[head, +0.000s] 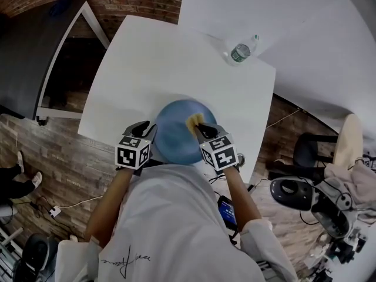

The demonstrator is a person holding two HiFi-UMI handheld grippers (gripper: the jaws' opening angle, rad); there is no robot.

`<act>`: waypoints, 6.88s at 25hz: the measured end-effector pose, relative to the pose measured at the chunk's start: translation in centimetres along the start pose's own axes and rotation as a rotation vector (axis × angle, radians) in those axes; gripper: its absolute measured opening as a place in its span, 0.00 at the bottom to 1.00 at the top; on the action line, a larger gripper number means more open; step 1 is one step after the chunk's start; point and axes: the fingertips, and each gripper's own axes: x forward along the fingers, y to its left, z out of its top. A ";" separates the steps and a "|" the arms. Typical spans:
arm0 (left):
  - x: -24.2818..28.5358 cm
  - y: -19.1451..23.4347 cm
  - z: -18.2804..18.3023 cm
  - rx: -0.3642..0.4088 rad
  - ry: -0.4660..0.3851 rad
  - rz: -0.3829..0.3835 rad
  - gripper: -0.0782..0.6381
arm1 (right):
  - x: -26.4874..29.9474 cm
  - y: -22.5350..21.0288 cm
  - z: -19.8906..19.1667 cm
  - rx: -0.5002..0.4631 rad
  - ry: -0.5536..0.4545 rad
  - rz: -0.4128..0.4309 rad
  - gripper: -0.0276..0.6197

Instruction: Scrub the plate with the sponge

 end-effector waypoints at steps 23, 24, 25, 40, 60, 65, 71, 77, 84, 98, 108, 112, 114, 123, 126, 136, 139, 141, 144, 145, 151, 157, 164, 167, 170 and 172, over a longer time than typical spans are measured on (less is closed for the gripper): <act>3.4 -0.6 -2.8 0.014 0.125 -0.033 0.22 | 4.4 -3.8 -1.9 0.142 0.190 -0.101 0.09; 3.3 -0.6 -2.8 0.008 0.123 -0.034 0.22 | 4.4 -3.8 -1.8 0.138 0.189 -0.103 0.09; 3.3 -0.5 -2.8 0.004 0.122 -0.033 0.22 | 4.5 -3.7 -1.7 0.133 0.188 -0.105 0.09; 3.2 -0.2 -2.8 -0.018 0.125 -0.001 0.21 | 5.5 -3.6 -0.4 0.115 0.163 -0.107 0.09; 3.7 -0.1 -2.7 -0.015 0.132 0.006 0.21 | 7.2 -3.0 1.3 0.066 0.153 -0.070 0.09; 3.4 -0.3 -2.8 -0.027 0.126 0.001 0.21 | 7.2 -2.8 1.5 0.062 0.151 -0.053 0.09; 3.6 -0.5 -2.9 -0.031 0.126 -0.001 0.21 | 7.5 -2.8 1.6 0.038 0.151 -0.052 0.09; 3.6 -0.4 -2.9 -0.031 0.125 0.001 0.21 | 7.8 -2.2 1.9 0.001 0.150 -0.063 0.09; 3.6 -0.3 -2.8 -0.038 0.125 0.001 0.21 | 8.0 -1.9 2.3 -0.009 0.151 -0.061 0.09; 4.0 -0.4 -2.8 -0.054 0.117 0.005 0.22 | 8.8 -0.6 3.0 -0.060 0.149 -0.042 0.09; 4.2 -0.7 -3.0 -0.067 0.123 -0.003 0.23 | 9.0 0.7 3.4 -0.076 0.143 -0.018 0.09; 4.1 -0.8 -3.3 -0.071 0.123 -0.007 0.23 | 9.0 1.2 3.3 -0.080 0.143 -0.006 0.09; 4.1 -0.8 -3.4 -0.073 0.123 -0.012 0.23 | 9.1 1.4 3.3 -0.085 0.146 -0.001 0.09; 3.4 -0.8 -4.0 -0.057 0.132 -0.015 0.23 | 9.1 2.8 2.6 -0.098 0.173 0.042 0.09; 3.2 -0.9 -4.2 -0.054 0.135 -0.018 0.23 | 9.0 3.7 2.0 -0.092 0.199 0.096 0.09; 2.6 -1.2 -4.7 -0.080 0.130 -0.039 0.21 | 8.2 6.3 0.5 -0.086 0.266 0.200 0.09; 2.6 -1.1 -4.7 -0.081 0.129 -0.040 0.21 | 8.2 6.8 0.2 -0.088 0.267 0.218 0.09; 2.5 -1.1 -4.8 -0.082 0.127 -0.039 0.22 | 8.1 7.1 0.1 -0.091 0.274 0.227 0.09; 2.4 -1.1 -4.8 -0.081 0.126 -0.038 0.22 | 7.9 7.4 -0.1 -0.089 0.287 0.244 0.09; 2.4 -1.1 -4.8 -0.078 0.126 -0.037 0.22 | 7.8 7.6 -0.2 -0.090 0.292 0.252 0.09; 2.5 -1.1 -4.8 -0.078 0.125 -0.038 0.22 | 7.7 8.1 -0.7 -0.097 0.307 0.275 0.09; 2.5 -1.1 -4.8 -0.090 0.119 -0.044 0.22 | 7.5 8.3 -1.1 -0.082 0.320 0.300 0.09; 2.5 -1.2 -4.8 -0.083 0.122 -0.041 0.22 | 7.0 8.7 -1.7 -0.066 0.340 0.342 0.09; 2.5 -1.1 -4.8 -0.089 0.123 -0.042 0.22 | 6.9 8.9 -1.9 -0.062 0.352 0.366 0.09; 2.5 -1.1 -4.7 -0.091 0.124 -0.044 0.22 | 6.8 9.0 -1.9 -0.060 0.361 0.381 0.09; 2.4 -1.1 -4.7 -0.091 0.124 -0.046 0.22 | 6.7 9.2 -2.1 -0.053 0.371 0.394 0.09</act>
